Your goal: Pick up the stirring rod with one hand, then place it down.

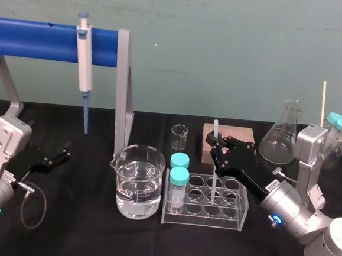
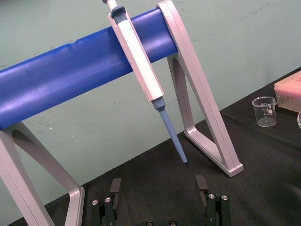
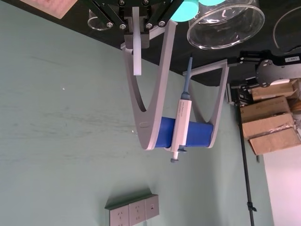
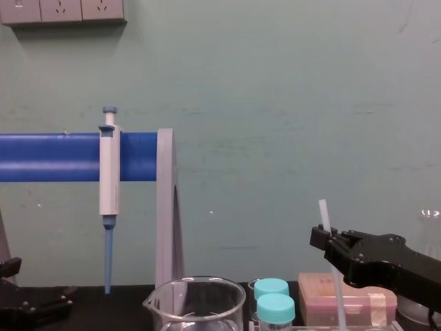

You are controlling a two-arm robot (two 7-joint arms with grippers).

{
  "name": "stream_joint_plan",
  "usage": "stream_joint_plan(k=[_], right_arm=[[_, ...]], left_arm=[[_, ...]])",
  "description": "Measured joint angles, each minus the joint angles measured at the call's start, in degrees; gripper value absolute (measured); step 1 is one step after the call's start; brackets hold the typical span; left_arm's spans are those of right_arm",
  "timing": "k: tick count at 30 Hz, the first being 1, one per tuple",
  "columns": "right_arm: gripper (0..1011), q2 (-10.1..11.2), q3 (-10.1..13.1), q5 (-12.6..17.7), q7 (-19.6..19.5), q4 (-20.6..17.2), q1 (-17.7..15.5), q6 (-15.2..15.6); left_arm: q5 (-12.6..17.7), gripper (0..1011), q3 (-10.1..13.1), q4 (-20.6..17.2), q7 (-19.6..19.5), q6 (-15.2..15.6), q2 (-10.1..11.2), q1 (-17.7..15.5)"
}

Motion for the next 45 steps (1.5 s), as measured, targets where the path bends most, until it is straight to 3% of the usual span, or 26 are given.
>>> stream_joint_plan(k=[23,33,34,45], right_arm=[[66,-0.1,0.5,-0.6,-1.1,-0.5,-0.4,0.7],[314,-0.1,0.5,-0.5,-1.0,-0.5,-0.4,0.7],[382,-0.1,0.5,-0.5,-1.0,-0.5,-0.4,0.7],[705,-0.1,0.5,-0.5,-1.0,-0.5,-0.4,0.7]], left_arm=[[0.0,1000,0.0,0.0,0.0,0.0,0.0,0.0],[0.0,1000,0.0,0.0,0.0,0.0,0.0,0.0],[0.0,1000,0.0,0.0,0.0,0.0,0.0,0.0],[0.0,1000,0.0,0.0,0.0,0.0,0.0,0.0]])
